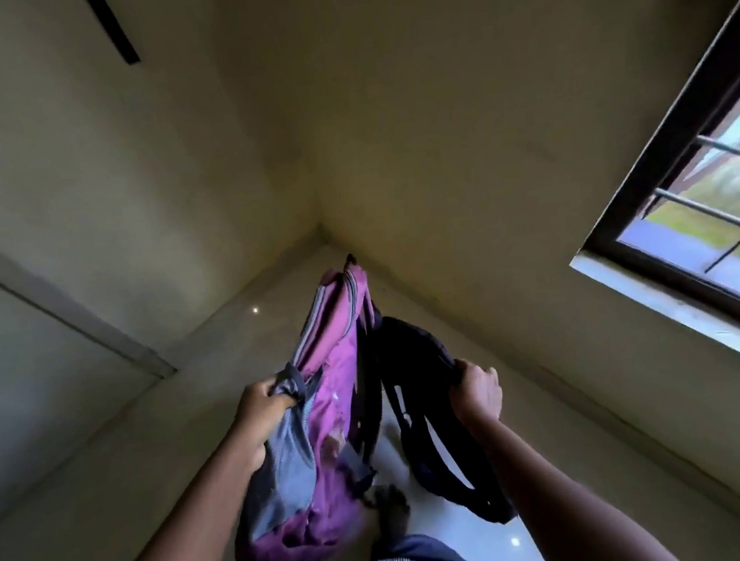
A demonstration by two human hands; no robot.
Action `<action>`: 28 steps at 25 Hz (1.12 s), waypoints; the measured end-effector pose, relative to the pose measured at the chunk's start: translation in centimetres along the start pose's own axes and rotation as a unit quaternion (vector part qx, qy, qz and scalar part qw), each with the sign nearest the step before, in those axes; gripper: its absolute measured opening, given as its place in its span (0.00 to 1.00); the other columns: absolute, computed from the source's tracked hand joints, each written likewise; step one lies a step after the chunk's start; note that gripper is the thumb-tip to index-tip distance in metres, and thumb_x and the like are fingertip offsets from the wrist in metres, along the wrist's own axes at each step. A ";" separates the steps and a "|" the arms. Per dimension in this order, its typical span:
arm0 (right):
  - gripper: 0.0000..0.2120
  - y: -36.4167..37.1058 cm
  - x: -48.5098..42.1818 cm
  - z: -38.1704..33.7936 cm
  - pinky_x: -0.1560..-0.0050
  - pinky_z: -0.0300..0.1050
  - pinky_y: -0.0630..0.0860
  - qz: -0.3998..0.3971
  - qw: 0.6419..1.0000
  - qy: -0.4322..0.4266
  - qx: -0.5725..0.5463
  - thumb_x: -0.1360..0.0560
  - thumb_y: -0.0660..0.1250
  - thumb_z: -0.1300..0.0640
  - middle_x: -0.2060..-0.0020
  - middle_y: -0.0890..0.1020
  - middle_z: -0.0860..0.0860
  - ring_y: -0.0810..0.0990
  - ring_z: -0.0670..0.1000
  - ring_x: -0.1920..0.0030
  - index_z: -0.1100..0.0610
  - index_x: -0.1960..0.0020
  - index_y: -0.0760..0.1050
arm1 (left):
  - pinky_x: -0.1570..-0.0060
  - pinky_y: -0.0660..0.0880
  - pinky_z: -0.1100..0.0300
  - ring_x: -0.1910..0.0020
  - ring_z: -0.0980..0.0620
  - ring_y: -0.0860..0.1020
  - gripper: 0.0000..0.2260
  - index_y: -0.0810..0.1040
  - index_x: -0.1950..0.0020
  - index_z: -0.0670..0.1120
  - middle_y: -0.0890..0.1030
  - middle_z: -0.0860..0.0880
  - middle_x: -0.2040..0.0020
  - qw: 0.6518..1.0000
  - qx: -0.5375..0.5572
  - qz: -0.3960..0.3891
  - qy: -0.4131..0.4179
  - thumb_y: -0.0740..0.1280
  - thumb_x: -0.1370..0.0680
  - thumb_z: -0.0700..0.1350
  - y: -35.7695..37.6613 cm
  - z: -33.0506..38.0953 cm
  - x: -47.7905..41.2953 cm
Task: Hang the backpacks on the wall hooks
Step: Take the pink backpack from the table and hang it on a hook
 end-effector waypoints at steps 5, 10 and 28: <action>0.14 0.8 -3.2 -5.2 0.44 0.48 0.74 -0.048 0.989 0.032 -0.135 0.23 0.58 0.55 0.46 0.83 0.55 0.77 0.58 0.42 0.54 0.42 0.78 | 0.59 0.70 0.63 0.53 0.50 0.74 0.16 0.78 0.46 0.38 0.78 0.46 0.54 0.997 -0.067 -0.029 0.014 0.62 0.30 0.26 -0.3 2.8 -6.2; 0.28 -0.9 -4.3 -15.4 0.49 0.46 0.77 -0.210 0.802 0.087 -0.552 0.29 0.65 0.38 0.51 0.79 0.52 0.78 0.51 0.53 0.55 0.36 0.73 | 0.51 0.66 0.61 0.49 0.51 0.76 0.20 0.80 0.43 0.40 0.79 0.49 0.52 0.963 -0.210 -0.112 0.125 0.60 0.30 0.26 -1.8 5.4 -10.0; 0.28 0.8 4.3 -30.9 0.75 0.39 0.56 -0.038 0.966 -0.214 -0.142 0.28 0.69 0.45 0.80 0.63 0.48 0.60 0.45 0.78 0.54 0.77 0.58 | 0.45 0.77 0.52 0.46 0.50 0.80 0.24 0.78 0.43 0.50 0.82 0.47 0.44 0.974 0.159 -0.161 0.030 0.75 0.36 0.55 -7.9 15.3 -15.9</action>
Point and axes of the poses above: each hand's wrist, its own x-axis away from the middle knuckle, its own y-axis out of the palm, z = x × y, the point moved 2 cm from there along -x, towards the middle knuckle
